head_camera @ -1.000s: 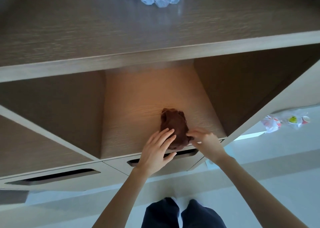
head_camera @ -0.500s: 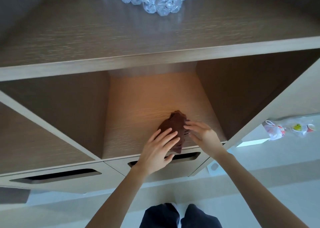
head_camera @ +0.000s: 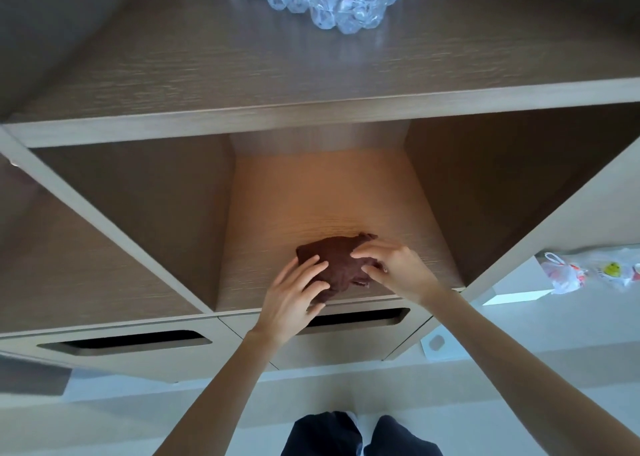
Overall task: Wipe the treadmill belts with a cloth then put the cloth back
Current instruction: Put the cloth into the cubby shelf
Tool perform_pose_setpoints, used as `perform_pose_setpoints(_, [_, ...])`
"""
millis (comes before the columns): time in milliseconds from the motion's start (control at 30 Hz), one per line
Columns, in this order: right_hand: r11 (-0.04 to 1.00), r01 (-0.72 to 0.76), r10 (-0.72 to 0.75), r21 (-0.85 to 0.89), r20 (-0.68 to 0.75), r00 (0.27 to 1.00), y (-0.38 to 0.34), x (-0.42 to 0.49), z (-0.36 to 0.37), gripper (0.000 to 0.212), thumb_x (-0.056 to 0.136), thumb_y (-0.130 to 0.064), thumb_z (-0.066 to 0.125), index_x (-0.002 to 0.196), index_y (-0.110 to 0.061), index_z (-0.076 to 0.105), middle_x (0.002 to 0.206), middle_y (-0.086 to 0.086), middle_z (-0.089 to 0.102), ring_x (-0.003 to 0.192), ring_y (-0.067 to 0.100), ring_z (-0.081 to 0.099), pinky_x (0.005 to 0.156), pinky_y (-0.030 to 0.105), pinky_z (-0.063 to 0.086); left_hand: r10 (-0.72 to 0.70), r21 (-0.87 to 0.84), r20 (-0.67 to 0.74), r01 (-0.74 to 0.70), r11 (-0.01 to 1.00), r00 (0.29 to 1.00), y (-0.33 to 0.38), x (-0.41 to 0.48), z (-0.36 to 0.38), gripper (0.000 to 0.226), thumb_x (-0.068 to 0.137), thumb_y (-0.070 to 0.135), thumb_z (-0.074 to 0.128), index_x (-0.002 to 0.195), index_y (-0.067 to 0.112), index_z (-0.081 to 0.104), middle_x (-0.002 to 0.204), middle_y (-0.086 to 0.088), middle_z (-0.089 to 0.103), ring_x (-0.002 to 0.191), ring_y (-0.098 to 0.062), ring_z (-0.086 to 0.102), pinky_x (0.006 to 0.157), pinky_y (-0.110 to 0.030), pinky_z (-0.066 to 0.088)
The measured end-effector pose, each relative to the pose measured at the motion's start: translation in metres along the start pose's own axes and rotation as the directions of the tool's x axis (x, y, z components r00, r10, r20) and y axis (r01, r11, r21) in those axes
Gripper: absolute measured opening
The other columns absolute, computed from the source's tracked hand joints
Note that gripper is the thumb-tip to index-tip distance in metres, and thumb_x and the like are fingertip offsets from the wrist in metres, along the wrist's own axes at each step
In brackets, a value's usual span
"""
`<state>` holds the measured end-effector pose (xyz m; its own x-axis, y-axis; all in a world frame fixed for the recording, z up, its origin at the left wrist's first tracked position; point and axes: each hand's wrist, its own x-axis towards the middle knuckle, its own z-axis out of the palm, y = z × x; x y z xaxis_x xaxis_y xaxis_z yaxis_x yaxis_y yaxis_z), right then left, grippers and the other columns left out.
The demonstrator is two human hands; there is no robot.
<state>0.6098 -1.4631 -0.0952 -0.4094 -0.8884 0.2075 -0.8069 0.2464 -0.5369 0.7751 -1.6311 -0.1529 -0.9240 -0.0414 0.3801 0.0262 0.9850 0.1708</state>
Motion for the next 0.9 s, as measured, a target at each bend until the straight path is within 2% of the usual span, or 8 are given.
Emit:
perform_pose_setpoints(67, [0.999, -0.046, 0.046, -0.012, 0.063, 0.997, 0.0, 0.0, 0.007, 0.026, 0.087, -0.008, 0.064, 0.112, -0.015, 0.069, 0.118, -0.004, 0.065, 0.105, 0.009, 0.058, 0.09, 0.029, 0.047, -0.007, -0.049, -0.065, 0.004, 0.999, 0.998, 0.0, 0.001, -0.001, 0.023, 0.061, 0.021, 0.087, 0.08, 0.019, 0.074, 0.119, -0.001, 0.065, 0.116, -0.018, 0.058, 0.105, -0.04, 0.037])
perform_pose_setpoints(167, [0.997, -0.079, 0.078, 0.012, 0.067, 0.995, 0.002, -0.002, 0.01, 0.027, 0.085, -0.015, 0.068, 0.112, -0.017, 0.069, 0.12, -0.006, 0.064, 0.113, 0.013, 0.057, 0.095, 0.038, 0.046, -0.058, -0.149, -0.172, 0.032, 0.988, 0.983, 0.002, 0.01, -0.011, 0.013, 0.066, 0.018, 0.085, 0.073, 0.017, 0.074, 0.11, 0.001, 0.069, 0.106, -0.014, 0.064, 0.104, -0.041, 0.038])
perform_pose_setpoints(300, [0.998, -0.017, 0.013, 0.063, 0.057, 0.998, -0.004, 0.002, 0.007, 0.048, 0.072, -0.034, 0.08, 0.116, -0.019, 0.067, 0.12, -0.005, 0.062, 0.114, 0.015, 0.056, 0.098, 0.044, 0.043, -0.209, -0.302, -0.252, 0.128, 0.945, 0.945, 0.005, 0.03, -0.035, 0.008, 0.078, 0.018, 0.075, 0.084, 0.013, 0.073, 0.101, 0.004, 0.071, 0.096, -0.008, 0.066, 0.107, -0.038, 0.037])
perform_pose_setpoints(400, [0.997, -0.056, 0.056, 0.062, -0.006, 0.998, -0.016, 0.009, 0.008, 0.06, 0.063, -0.045, 0.082, 0.116, -0.024, 0.063, 0.117, -0.009, 0.06, 0.11, 0.013, 0.055, 0.092, 0.037, 0.044, -0.38, -0.455, -0.202, 0.257, 0.853, 0.903, 0.01, 0.046, -0.051, 0.01, 0.083, 0.019, 0.071, 0.091, 0.014, 0.072, 0.092, 0.008, 0.072, 0.083, -0.007, 0.066, 0.089, -0.031, 0.049])
perform_pose_setpoints(533, [0.98, -0.198, 0.199, 0.019, -0.1, 0.975, -0.023, 0.015, 0.013, 0.038, 0.073, -0.033, 0.077, 0.107, -0.025, 0.061, 0.106, -0.01, 0.058, 0.092, 0.016, 0.058, 0.075, 0.03, 0.047, -0.516, -0.617, -0.116, 0.345, 0.707, 0.849, 0.014, 0.055, -0.058, 0.006, 0.084, 0.014, 0.068, 0.09, 0.013, 0.07, 0.09, 0.011, 0.072, 0.087, -0.001, 0.066, 0.079, -0.015, 0.049])
perform_pose_setpoints(633, [0.956, -0.292, 0.292, 0.02, -0.122, 0.949, -0.022, 0.015, 0.008, 0.024, 0.083, -0.026, 0.068, 0.106, -0.021, 0.065, 0.098, -0.005, 0.066, 0.084, 0.021, 0.065, 0.073, 0.032, 0.051, -0.584, -0.675, -0.053, 0.402, 0.618, 0.81, 0.015, 0.053, -0.058, 0.006, 0.083, 0.014, 0.069, 0.089, 0.013, 0.068, 0.086, 0.013, 0.07, 0.085, -0.002, 0.067, 0.075, -0.011, 0.048])
perform_pose_setpoints(767, [0.965, -0.264, 0.263, -0.001, -0.091, 0.961, -0.02, 0.016, -0.004, 0.019, 0.086, -0.022, 0.062, 0.104, -0.017, 0.067, 0.088, 0.001, 0.07, 0.08, 0.024, 0.064, 0.073, 0.035, 0.05, -0.531, -0.623, 0.008, 0.42, 0.66, 0.847, 0.016, 0.048, -0.06, 0.018, 0.081, 0.024, 0.072, 0.097, 0.019, 0.066, 0.089, 0.018, 0.068, 0.089, -0.001, 0.065, 0.079, -0.009, 0.044])
perform_pose_setpoints(900, [0.98, -0.186, 0.182, 0.064, 0.06, 0.981, -0.022, 0.024, -0.025, 0.025, 0.088, -0.019, 0.062, 0.112, -0.014, 0.066, 0.097, 0.001, 0.071, 0.088, 0.019, 0.066, 0.081, 0.035, 0.05, -0.382, -0.435, 0.068, 0.372, 0.82, 0.922, 0.019, 0.053, -0.068, 0.038, 0.074, 0.033, 0.077, 0.108, 0.025, 0.065, 0.099, 0.014, 0.071, 0.092, -0.008, 0.066, 0.082, -0.029, 0.051])
